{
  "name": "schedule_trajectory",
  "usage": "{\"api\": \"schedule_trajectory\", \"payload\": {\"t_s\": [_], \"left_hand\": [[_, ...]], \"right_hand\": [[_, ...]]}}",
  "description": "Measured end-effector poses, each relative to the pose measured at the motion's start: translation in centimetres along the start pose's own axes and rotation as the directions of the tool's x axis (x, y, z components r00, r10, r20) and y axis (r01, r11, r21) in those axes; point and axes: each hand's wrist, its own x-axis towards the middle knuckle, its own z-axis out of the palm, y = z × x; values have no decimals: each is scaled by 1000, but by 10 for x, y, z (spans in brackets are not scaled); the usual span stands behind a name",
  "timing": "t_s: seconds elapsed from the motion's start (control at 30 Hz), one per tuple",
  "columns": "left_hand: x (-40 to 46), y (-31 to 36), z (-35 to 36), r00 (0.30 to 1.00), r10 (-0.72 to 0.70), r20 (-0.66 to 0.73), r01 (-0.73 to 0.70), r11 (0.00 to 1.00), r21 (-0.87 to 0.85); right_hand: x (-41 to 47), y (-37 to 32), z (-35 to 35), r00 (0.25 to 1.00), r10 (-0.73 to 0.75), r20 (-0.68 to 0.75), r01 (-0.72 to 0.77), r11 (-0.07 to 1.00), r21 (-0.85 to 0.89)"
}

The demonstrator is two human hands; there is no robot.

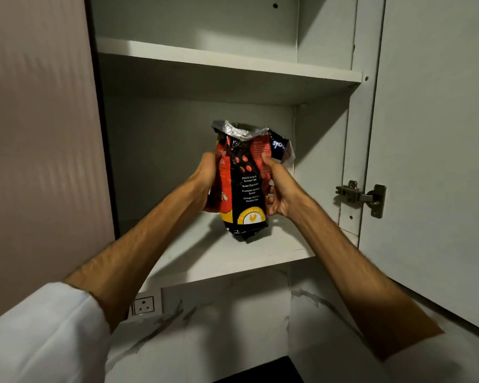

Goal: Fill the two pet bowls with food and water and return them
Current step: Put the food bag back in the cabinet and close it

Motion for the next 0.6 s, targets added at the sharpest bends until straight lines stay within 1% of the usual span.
{"api": "schedule_trajectory", "payload": {"t_s": [0.07,0.17,0.27,0.33,0.43,0.6], "left_hand": [[6,-6,1,1000,8,8,-8,1000,-28],[15,-19,1,1000,-6,-10,6,1000,-11],[23,-29,-1,1000,-20,1,20,1000,-7],[26,-30,-3,999,-23,-25,24,999,33],[27,-32,-5,996,41,-81,-29,989,148],[27,-37,-4,990,108,-89,-97,988,117]], "right_hand": [[14,7,2,1000,0,10,0,1000,-2],[27,22,2,1000,26,16,-25,998,-54],[31,31,3,1000,-23,3,23,994,-104],[32,33,4,999,-53,-4,52,991,-126],[31,36,6,997,-70,-20,67,990,-126],[27,42,9,996,-85,-38,80,990,-117]]}}
